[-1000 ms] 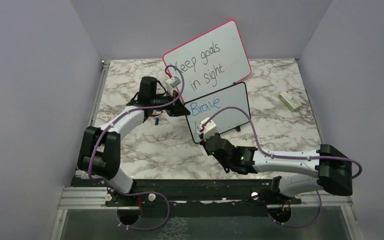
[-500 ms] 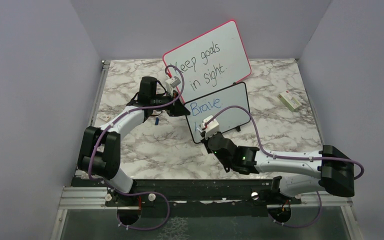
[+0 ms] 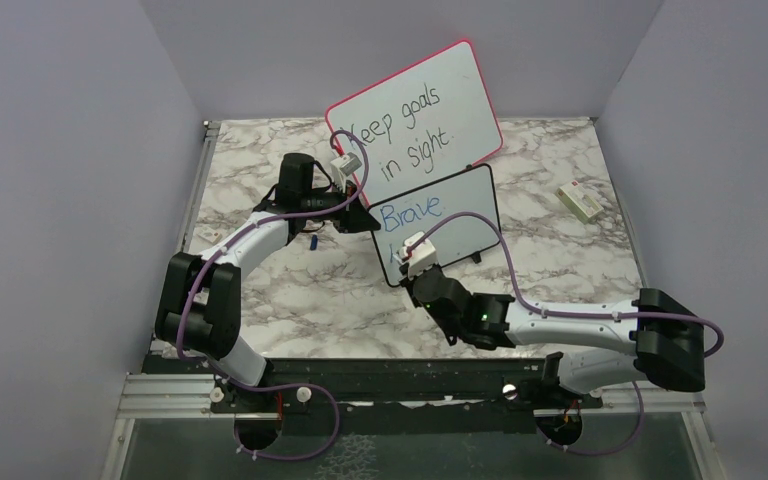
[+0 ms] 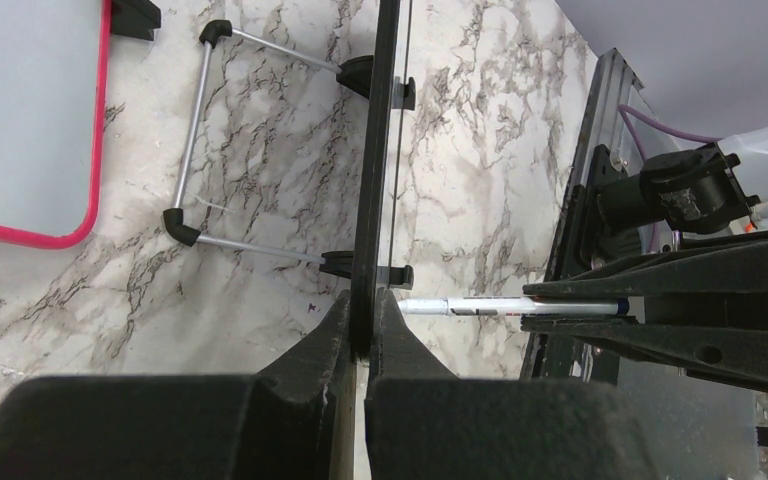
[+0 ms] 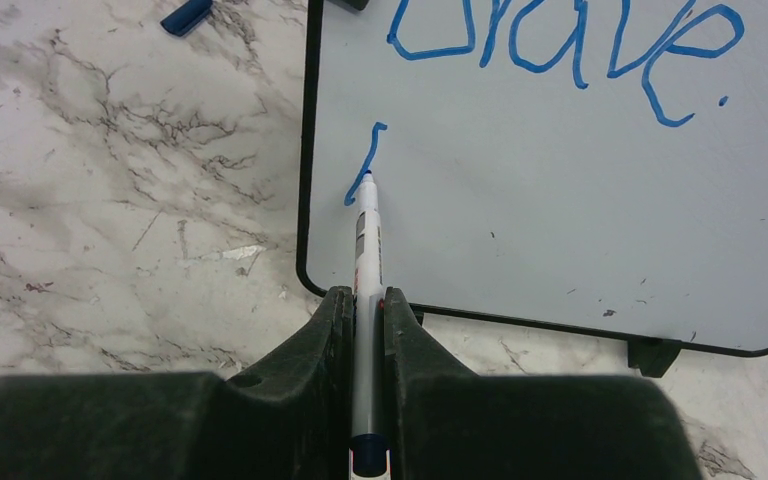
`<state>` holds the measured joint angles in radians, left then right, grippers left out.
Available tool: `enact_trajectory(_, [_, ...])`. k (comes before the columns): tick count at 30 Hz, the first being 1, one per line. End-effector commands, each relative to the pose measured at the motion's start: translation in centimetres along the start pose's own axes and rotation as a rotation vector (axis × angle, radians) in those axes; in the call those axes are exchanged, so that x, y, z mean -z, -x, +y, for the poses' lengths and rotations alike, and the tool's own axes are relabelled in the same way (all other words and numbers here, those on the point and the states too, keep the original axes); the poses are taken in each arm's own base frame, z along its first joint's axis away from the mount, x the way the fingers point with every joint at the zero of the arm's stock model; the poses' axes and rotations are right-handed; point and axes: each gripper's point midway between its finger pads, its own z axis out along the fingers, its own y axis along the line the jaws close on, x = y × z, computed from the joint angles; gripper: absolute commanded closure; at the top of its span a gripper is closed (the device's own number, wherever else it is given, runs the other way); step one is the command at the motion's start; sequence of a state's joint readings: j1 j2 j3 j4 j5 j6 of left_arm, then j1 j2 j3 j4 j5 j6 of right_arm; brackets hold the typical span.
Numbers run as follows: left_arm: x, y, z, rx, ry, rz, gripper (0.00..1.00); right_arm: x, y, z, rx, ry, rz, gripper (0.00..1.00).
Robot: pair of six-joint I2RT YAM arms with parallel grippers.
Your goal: Write a sentence on the whiteboard
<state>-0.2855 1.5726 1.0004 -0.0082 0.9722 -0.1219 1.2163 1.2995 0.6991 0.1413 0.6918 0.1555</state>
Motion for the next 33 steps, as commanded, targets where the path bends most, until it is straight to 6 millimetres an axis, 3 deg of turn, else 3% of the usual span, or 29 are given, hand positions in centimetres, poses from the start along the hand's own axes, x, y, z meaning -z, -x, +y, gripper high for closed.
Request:
enact_trajectory(1, [-0.2, -1.2, 0.5, 0.011, 0.025, 0.03, 1.0, -0.3, 0.3, -0.9, -0.003, -0.06, -0.022, 0.99])
enact_trajectory(9, [-0.2, -1.2, 0.6, 0.012, 0.024, 0.031, 1.0, -0.2, -0.3, -1.4, -0.005, -0.083, -0.003, 0.99])
enact_trajectory(20, [-0.2, -1.2, 0.5, 0.011, 0.026, 0.031, 1.0, 0.0, -1.9, -0.6, -0.01, -0.038, 0.048, 0.99])
enact_trajectory(33, [-0.2, -1.1, 0.5, 0.011, 0.025, 0.03, 1.0, -0.2, -1.4, 0.7, -0.02, 0.028, 0.038, 1.0])
